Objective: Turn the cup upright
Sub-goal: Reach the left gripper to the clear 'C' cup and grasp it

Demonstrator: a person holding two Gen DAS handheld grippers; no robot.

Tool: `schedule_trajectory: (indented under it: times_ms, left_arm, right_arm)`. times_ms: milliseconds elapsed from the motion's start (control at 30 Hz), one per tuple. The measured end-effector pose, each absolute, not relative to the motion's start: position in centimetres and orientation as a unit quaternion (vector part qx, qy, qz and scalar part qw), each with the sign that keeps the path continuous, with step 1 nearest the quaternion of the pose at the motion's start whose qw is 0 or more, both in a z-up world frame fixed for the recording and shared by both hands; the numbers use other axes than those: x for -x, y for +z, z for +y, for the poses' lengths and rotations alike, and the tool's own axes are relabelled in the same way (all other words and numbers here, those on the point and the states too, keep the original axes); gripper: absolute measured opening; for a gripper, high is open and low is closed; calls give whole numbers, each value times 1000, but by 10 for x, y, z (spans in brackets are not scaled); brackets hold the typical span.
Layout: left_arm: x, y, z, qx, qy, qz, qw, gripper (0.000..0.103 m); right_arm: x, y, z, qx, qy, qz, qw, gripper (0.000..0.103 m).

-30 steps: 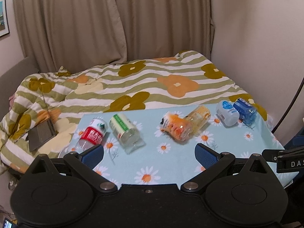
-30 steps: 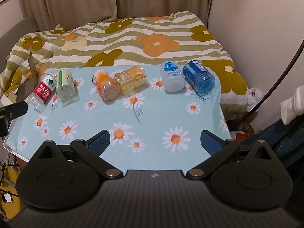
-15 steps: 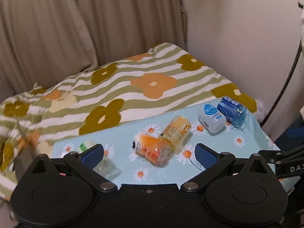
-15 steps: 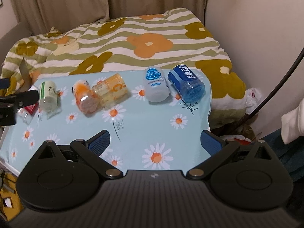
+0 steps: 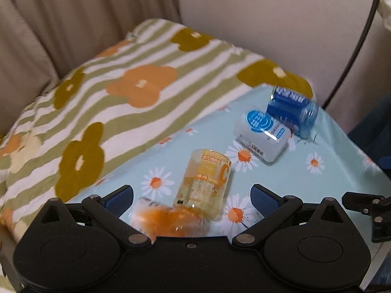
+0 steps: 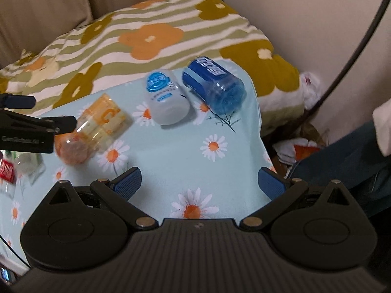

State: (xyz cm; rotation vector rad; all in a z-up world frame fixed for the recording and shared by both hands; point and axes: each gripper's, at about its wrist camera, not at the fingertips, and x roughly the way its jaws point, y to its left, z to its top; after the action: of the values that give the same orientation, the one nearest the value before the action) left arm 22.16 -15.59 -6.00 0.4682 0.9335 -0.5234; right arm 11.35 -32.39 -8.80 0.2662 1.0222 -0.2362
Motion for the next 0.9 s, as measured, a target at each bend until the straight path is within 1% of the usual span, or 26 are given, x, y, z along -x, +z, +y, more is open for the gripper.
schedule_trajectory:
  times_ms: [300, 367, 500, 533, 600, 633, 900]
  left_arm:
    - [-257, -107, -177, -255, -285, 480, 789, 102]
    - [-261, -114, -180, -259, -288, 488, 782, 96]
    - [-265, -125, -183, -269, -293, 498, 770, 90]
    - [-265, -126, -183, -270, -293, 498, 770, 87]
    - [-266, -129, -182, -272, -291, 498, 770, 75]
    - [-266, -129, -182, -273, -289, 498, 770, 67]
    - [-267, -125, -180, -256, -298, 498, 773, 66]
  right_arm:
    - [-123, -112, -328, -159, -152, 507, 833, 103]
    - [-125, -117, -328, -167, -155, 510, 829, 103]
    - [-130, -125, -328, -180, -158, 515, 823, 103]
    - [-130, -126, -328, -183, -158, 516, 822, 103]
    - [-132, -127, -326, -185, -157, 517, 821, 103]
    - [-132, -127, -325, -186, -156, 517, 821, 103]
    - [-134, -126, -321, -186, -149, 517, 822, 103]
